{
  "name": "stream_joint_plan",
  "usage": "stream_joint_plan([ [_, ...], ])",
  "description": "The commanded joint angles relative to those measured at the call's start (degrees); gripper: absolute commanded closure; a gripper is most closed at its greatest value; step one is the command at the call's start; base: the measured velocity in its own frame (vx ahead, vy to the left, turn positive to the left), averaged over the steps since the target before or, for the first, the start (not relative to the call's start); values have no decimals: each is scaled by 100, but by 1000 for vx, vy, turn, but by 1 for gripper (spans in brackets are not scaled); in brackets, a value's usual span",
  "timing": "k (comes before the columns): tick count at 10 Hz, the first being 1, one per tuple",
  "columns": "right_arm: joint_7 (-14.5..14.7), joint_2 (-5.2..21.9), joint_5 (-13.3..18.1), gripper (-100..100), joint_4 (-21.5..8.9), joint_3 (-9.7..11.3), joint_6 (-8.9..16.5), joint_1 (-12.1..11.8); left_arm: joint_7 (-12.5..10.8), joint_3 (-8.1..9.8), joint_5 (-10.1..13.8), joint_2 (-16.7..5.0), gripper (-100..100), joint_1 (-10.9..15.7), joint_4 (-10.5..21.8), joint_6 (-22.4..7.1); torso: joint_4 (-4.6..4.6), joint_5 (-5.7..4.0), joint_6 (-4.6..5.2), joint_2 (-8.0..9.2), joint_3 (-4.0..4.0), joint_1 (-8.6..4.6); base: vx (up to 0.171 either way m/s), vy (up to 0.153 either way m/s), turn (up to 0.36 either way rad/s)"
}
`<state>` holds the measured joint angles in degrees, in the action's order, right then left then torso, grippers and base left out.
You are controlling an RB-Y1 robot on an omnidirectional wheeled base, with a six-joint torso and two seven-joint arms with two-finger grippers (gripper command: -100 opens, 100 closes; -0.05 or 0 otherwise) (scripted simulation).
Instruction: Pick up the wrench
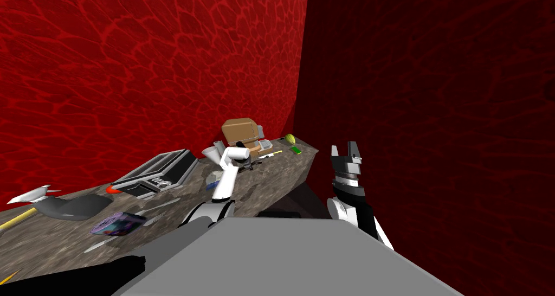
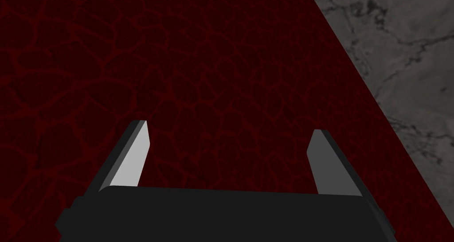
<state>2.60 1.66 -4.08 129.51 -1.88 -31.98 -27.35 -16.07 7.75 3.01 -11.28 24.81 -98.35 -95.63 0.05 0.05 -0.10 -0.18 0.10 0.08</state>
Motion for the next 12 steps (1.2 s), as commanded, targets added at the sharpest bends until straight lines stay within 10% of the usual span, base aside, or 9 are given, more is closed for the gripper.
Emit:
stream_joint_plan([
  [1, 0, 0, 0, 0, 0, 0, 0, 0, 17, -5, -11, 13, -100, -26, 138, 179, 0, 0, 0, 0, 0, 0, 11, 3, 5],
  [4, 0, 0, 0, 0, 0, 0, 0, 0, 33, -7, -18, 23, -100, -60, 254, 328, 0, -3, 1, 0, 0, -13, 12, -4, 4],
  [5, 0, 0, 0, 0, 0, 0, 0, 0, 34, -8, -20, 25, 100, -63, 264, 355, -1, -3, 1, 3, -2, -12, 0, 0, 0],
  [9, 0, 0, 0, 0, 0, 0, 0, 0, 33, -8, -19, 26, 100, -65, 264, 350, -3, -4, 1, 5, -4, -11, 0, 0, 0],
  [10, 0, 0, 0, 0, 0, 0, 0, 0, 34, -8, -19, 26, 0, -65, 264, 350, -3, -4, 1, 6, -4, -11, 0, 0, 0],
  [11, 0, 0, 0, 0, 0, 0, 0, 0, 17, -5, -11, 13, 100, -26, 138, 179, -4, -4, 1, 6, -5, -12, -9, 0, -7],
  [12, 0, 0, 0, 0, 0, 0, 0, 0, 8, -2, -6, 6, 100, -13, 69, 90, -6, -6, 2, 10, -8, -13, -15, 4, -8],
])
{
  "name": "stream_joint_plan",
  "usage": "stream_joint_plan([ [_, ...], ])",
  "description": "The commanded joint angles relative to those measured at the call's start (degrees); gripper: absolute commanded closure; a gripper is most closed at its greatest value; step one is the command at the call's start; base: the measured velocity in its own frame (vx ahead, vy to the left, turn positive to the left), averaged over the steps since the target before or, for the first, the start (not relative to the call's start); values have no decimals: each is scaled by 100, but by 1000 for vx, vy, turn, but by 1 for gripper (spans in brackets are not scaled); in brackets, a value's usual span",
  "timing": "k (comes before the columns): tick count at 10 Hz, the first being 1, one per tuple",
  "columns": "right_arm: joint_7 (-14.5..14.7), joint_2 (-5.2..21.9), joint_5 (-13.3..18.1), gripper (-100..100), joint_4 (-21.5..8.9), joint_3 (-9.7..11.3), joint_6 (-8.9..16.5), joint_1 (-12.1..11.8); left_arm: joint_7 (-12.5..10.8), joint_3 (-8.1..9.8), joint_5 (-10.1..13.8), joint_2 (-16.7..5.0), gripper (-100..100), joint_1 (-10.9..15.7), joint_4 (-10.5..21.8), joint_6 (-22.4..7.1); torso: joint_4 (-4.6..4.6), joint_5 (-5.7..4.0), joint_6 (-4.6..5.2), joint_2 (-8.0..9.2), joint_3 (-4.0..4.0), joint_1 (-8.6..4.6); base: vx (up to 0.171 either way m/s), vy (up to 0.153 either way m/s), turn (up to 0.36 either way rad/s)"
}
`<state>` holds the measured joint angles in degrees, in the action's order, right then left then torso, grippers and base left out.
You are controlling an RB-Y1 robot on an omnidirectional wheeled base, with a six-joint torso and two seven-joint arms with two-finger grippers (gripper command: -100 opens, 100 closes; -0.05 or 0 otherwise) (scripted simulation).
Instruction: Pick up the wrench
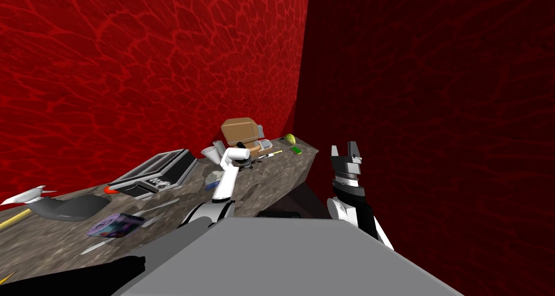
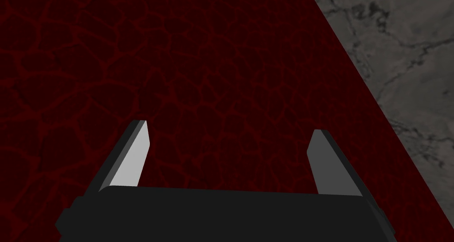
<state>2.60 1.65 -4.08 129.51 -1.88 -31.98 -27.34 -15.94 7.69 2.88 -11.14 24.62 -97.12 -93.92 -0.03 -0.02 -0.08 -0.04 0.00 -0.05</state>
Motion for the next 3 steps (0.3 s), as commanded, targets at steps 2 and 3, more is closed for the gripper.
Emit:
stream_joint_plan([
  [2, 0, 0, 0, 0, 0, 0, 0, 0, -9, 4, 8, -10, 100, 24, -67, -102, 0, 0, -1, 2, -1, 0, -11, 2, -3],
  [3, 0, 0, 0, 0, 0, 0, 0, 0, -10, 5, 9, -11, 0, 27, -74, -124, 1, 1, -1, -1, 1, 0, 0, 0, 0],
])
